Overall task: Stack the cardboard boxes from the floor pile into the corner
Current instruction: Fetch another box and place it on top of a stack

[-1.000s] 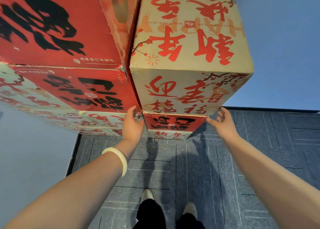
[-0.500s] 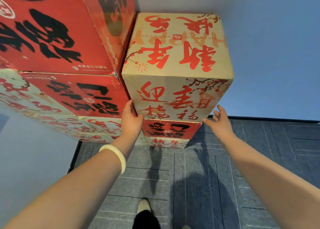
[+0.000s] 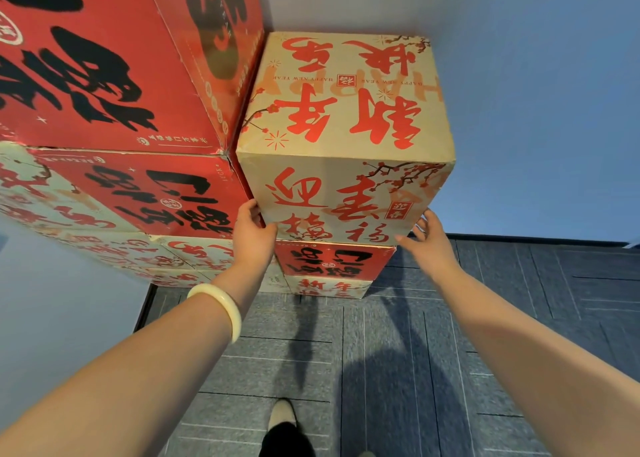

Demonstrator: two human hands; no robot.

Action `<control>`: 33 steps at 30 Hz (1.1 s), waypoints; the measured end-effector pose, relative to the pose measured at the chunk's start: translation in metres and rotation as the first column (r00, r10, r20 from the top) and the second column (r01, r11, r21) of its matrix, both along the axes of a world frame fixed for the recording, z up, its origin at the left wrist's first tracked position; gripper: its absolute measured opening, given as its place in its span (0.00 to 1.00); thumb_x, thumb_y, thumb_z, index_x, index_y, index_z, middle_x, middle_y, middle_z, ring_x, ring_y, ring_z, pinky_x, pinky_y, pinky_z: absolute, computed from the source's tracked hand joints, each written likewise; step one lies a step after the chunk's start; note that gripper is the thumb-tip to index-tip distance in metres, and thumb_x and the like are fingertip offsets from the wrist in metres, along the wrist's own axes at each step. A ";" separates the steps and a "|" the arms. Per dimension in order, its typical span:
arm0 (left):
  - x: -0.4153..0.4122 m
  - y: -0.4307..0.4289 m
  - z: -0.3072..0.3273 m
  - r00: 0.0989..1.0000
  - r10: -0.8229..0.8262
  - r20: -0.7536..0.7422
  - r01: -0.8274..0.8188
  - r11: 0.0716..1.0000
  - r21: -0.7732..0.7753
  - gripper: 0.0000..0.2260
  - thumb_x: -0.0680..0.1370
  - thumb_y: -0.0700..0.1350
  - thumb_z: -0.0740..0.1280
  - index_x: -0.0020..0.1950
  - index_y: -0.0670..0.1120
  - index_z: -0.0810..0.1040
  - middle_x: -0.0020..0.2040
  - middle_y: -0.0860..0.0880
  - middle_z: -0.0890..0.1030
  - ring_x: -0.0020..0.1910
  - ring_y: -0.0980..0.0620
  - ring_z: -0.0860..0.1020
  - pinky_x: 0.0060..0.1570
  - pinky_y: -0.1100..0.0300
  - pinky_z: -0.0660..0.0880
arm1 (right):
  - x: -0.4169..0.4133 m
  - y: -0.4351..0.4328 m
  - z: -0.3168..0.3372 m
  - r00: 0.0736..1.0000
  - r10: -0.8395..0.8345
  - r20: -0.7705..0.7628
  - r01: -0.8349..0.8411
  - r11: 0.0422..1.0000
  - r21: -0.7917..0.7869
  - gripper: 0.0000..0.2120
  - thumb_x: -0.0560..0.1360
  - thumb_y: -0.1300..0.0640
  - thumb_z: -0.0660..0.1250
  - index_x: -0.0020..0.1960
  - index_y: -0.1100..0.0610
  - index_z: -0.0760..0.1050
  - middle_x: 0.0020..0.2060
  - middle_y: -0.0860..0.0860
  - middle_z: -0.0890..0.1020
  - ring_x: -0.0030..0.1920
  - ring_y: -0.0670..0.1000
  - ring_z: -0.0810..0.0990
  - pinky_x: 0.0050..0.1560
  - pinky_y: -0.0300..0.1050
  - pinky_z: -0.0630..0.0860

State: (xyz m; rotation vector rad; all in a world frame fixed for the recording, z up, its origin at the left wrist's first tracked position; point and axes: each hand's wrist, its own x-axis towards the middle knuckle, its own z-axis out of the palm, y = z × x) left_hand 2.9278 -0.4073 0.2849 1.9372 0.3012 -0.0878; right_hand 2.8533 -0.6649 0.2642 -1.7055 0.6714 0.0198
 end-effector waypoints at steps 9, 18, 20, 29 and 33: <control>0.000 0.002 0.001 1.000 0.009 -0.010 -0.009 1.000 -0.029 0.23 0.75 0.39 0.68 0.69 0.45 0.67 0.66 0.48 0.74 0.64 0.51 0.72 0.64 0.56 0.71 | -0.003 0.003 0.001 1.000 -0.003 0.000 0.003 1.000 0.003 0.35 0.73 0.65 0.69 0.74 0.54 0.56 0.72 0.52 0.66 0.72 0.51 0.64 0.69 0.49 0.64; 0.000 0.004 -0.001 0.999 -0.021 -0.028 0.020 1.000 -0.021 0.25 0.75 0.38 0.68 0.70 0.45 0.66 0.66 0.49 0.74 0.65 0.51 0.72 0.64 0.57 0.70 | -0.003 0.004 0.003 1.000 0.001 0.011 -0.001 1.000 0.023 0.33 0.73 0.66 0.68 0.73 0.54 0.58 0.71 0.51 0.66 0.72 0.51 0.64 0.63 0.43 0.64; 0.000 0.004 -0.001 0.999 -0.023 -0.035 0.023 1.000 -0.018 0.25 0.75 0.39 0.68 0.71 0.46 0.65 0.67 0.49 0.73 0.65 0.51 0.72 0.62 0.59 0.70 | -0.002 0.004 0.003 1.000 0.006 0.010 -0.006 1.000 0.019 0.34 0.73 0.66 0.68 0.74 0.54 0.57 0.72 0.52 0.65 0.73 0.52 0.63 0.66 0.45 0.64; 0.002 0.003 -0.002 0.998 -0.043 -0.038 0.042 0.998 -0.043 0.26 0.75 0.38 0.67 0.72 0.47 0.64 0.68 0.50 0.72 0.66 0.52 0.71 0.57 0.63 0.68 | 0.001 0.005 0.005 0.999 0.007 0.037 -0.008 1.000 0.010 0.32 0.73 0.68 0.67 0.72 0.54 0.58 0.71 0.51 0.66 0.72 0.51 0.64 0.64 0.43 0.65; 0.001 0.002 -0.001 0.998 -0.043 -0.039 0.041 0.998 -0.054 0.27 0.76 0.37 0.67 0.73 0.46 0.63 0.69 0.50 0.71 0.67 0.52 0.70 0.57 0.65 0.66 | 0.002 0.006 0.005 1.000 -0.005 0.015 0.005 1.000 0.000 0.36 0.74 0.66 0.68 0.75 0.54 0.54 0.73 0.52 0.62 0.74 0.51 0.61 0.70 0.48 0.62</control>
